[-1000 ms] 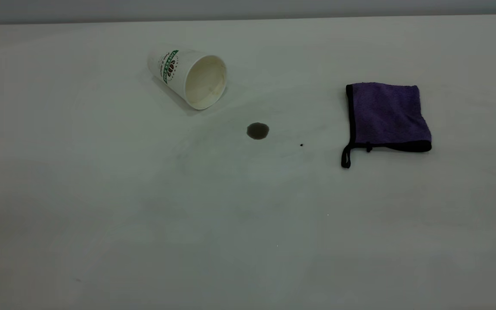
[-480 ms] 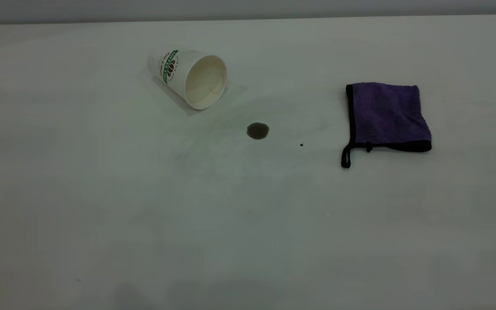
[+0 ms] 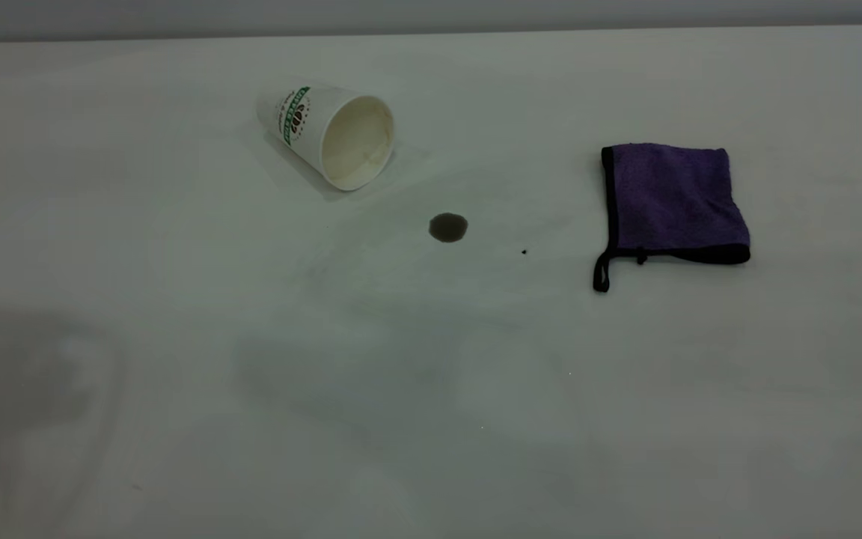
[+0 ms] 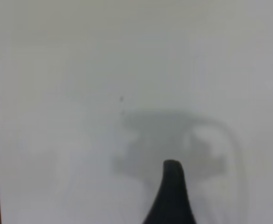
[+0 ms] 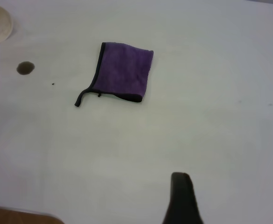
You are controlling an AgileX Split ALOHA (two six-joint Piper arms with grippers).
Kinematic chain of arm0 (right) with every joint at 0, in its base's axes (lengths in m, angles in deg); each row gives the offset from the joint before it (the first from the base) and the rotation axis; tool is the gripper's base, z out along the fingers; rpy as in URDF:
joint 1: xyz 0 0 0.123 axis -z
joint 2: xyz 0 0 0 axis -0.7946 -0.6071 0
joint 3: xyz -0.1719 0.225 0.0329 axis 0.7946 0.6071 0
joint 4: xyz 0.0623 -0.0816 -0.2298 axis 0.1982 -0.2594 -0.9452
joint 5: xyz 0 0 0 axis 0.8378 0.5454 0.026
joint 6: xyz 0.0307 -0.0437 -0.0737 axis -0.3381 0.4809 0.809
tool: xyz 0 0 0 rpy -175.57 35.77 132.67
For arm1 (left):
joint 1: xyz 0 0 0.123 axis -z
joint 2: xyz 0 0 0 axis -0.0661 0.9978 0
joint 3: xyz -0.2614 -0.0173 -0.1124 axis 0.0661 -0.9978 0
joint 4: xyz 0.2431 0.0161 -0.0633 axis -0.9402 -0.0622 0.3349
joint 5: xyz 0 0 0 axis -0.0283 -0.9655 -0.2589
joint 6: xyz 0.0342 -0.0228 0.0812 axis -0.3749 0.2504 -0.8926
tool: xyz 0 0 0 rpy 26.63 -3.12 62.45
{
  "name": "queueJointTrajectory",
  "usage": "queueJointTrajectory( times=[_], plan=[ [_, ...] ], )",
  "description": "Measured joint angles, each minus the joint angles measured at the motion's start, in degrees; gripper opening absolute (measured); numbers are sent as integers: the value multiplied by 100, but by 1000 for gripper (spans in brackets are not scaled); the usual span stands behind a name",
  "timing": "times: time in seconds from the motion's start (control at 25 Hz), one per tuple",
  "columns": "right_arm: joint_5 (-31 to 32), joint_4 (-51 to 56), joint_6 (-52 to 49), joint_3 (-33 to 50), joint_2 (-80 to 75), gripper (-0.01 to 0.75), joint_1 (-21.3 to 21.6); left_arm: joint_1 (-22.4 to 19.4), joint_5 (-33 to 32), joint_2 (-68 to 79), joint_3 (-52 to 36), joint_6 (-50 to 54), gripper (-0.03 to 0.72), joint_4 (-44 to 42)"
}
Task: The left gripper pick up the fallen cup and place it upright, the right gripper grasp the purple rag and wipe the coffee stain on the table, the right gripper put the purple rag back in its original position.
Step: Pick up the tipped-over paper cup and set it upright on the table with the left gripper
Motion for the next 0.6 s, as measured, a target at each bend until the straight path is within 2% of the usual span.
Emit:
queueJointTrajectory(
  times=[0.36,0.48,0.6],
  plan=[
    [0,0,0,0,0,588,0,1937,-237,2621,1477,2459,692,-2804],
    [0,0,0,0,0,588,0,2377,-208,3359,1834,3020,666,-3404],
    [0,0,0,0,0,588,0,2639,-64,4017,2191,3231,649,-3787]
  ],
)
